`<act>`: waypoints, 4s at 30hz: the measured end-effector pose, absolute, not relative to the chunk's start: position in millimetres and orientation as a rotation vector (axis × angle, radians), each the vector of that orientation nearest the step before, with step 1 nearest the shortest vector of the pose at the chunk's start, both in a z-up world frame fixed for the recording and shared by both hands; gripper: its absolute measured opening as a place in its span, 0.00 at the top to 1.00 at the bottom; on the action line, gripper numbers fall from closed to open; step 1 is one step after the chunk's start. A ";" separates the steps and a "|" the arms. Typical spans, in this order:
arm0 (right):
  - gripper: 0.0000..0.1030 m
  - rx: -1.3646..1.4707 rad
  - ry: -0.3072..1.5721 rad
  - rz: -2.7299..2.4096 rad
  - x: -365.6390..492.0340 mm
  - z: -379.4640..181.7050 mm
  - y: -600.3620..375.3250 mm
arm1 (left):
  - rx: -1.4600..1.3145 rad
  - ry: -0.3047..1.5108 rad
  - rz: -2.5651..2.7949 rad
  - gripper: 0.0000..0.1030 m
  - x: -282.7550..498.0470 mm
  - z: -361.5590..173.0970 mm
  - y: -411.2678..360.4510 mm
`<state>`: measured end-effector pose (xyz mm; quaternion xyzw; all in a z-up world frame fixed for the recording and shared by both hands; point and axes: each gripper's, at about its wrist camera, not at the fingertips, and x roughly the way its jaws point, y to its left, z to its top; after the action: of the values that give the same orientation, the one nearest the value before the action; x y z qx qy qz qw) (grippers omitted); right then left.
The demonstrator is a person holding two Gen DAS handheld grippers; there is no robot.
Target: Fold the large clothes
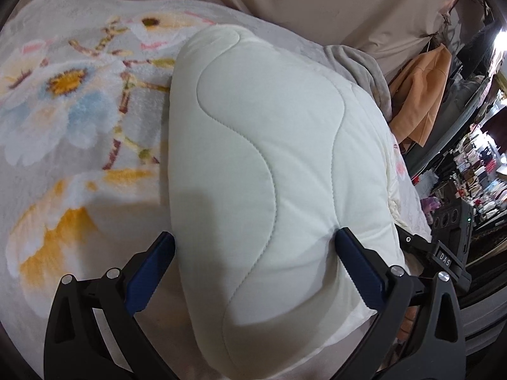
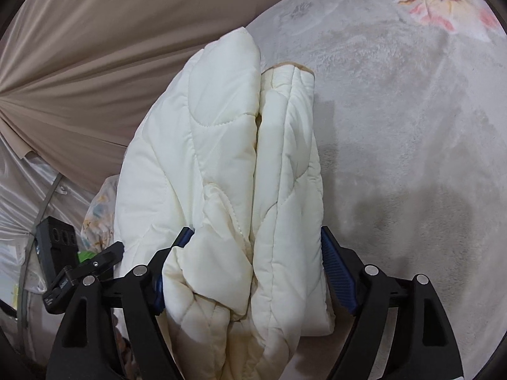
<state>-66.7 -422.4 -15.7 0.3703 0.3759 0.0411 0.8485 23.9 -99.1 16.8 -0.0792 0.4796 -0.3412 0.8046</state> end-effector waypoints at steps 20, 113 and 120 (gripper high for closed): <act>0.50 0.790 0.824 0.192 -39.1 -16.1 -441.1 | -0.122 1.016 -0.887 0.12 37.4 24.6 -120.6; 1.00 -0.034 0.807 -0.005 145.2 -10.9 -170.8 | 0.136 0.704 -0.132 0.07 132.6 -17.5 23.0; 1.00 0.038 0.744 0.000 133.2 -6.3 -176.2 | 0.140 0.695 -0.100 0.08 118.9 -14.2 15.0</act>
<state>133.2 -176.2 -6.3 0.0187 0.3636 -0.0002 0.9314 118.9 15.0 -14.2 0.0687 0.3400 -0.0491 0.9366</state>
